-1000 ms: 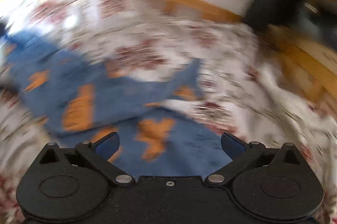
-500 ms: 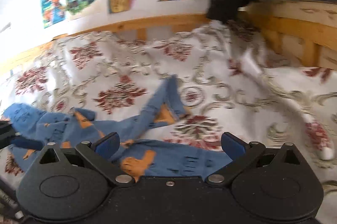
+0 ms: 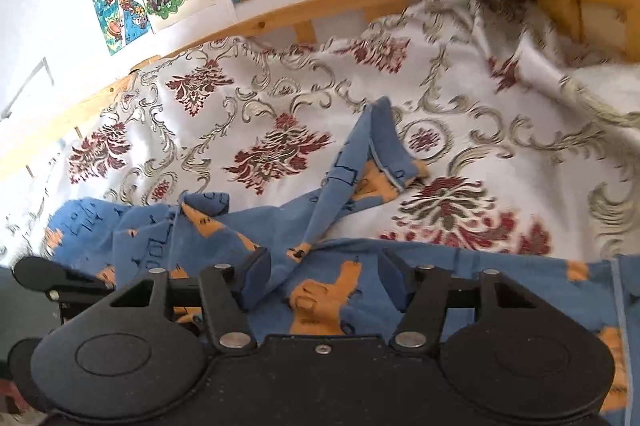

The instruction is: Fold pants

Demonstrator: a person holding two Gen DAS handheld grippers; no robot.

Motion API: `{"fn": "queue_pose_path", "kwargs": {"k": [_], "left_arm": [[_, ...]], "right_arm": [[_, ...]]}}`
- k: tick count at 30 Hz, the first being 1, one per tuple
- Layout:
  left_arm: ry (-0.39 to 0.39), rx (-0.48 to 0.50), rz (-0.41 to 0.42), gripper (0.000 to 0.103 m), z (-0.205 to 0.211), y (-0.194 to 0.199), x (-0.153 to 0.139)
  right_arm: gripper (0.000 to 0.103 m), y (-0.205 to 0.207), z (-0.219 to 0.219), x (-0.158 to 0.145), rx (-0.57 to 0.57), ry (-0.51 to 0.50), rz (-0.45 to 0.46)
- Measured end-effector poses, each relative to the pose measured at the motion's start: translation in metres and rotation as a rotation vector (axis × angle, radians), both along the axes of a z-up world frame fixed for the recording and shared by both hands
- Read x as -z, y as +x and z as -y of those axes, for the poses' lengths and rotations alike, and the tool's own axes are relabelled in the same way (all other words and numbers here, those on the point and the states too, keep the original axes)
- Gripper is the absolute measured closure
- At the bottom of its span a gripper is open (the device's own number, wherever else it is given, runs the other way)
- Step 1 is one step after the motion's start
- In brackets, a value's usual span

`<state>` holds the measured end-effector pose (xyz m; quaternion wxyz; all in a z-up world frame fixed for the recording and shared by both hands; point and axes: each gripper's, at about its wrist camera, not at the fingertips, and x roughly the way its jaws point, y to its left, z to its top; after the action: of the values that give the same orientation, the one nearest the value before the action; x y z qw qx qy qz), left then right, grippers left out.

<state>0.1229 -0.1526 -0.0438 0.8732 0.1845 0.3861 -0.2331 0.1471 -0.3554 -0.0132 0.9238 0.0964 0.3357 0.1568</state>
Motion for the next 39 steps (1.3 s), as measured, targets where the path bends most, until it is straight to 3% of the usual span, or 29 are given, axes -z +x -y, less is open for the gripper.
{"fn": "queue_pose_path", "kwargs": {"k": [4,8,13,15,17,18,24,28,31,35,39], "left_arm": [[-0.080,-0.008,-0.073,0.100,-0.013,0.013,-0.002],[-0.088,0.011,-0.078,0.100,-0.017,0.017,-0.001],[-0.100,0.029,-0.081,0.100,-0.019,0.015,-0.001],[-0.104,0.038,-0.087,0.100,-0.020,0.016,-0.001],[-0.115,0.042,-0.092,0.100,-0.022,0.017,-0.003],[-0.122,0.042,-0.098,0.100,-0.024,0.018,-0.003],[-0.195,0.035,-0.152,0.101,-0.036,0.026,-0.006],[-0.269,0.064,-0.171,0.101,-0.046,0.028,-0.016],[-0.311,0.106,-0.175,0.101,-0.048,0.027,-0.025],[-0.267,0.167,-0.181,0.100,-0.044,0.022,-0.022],[-0.241,0.189,-0.202,0.093,-0.046,0.012,-0.013]], "right_arm": [[0.041,0.051,-0.006,-0.002,-0.075,-0.048,-0.019],[0.041,0.111,-0.005,-0.001,-0.101,-0.050,-0.052],[0.042,0.161,0.007,0.007,-0.076,0.028,-0.138],[0.052,0.172,0.013,0.010,-0.065,0.094,-0.169],[0.099,0.176,0.017,0.012,-0.045,0.139,-0.201],[0.101,0.175,0.020,0.012,-0.024,0.160,-0.207],[0.103,0.142,0.042,-0.021,0.104,0.285,-0.170],[0.103,0.082,0.053,-0.086,0.169,0.228,-0.035],[0.102,0.021,0.062,-0.111,0.275,0.162,-0.005],[0.102,-0.034,0.076,-0.077,0.445,0.099,-0.095],[0.102,-0.060,0.091,-0.025,0.544,0.155,-0.185]]}}
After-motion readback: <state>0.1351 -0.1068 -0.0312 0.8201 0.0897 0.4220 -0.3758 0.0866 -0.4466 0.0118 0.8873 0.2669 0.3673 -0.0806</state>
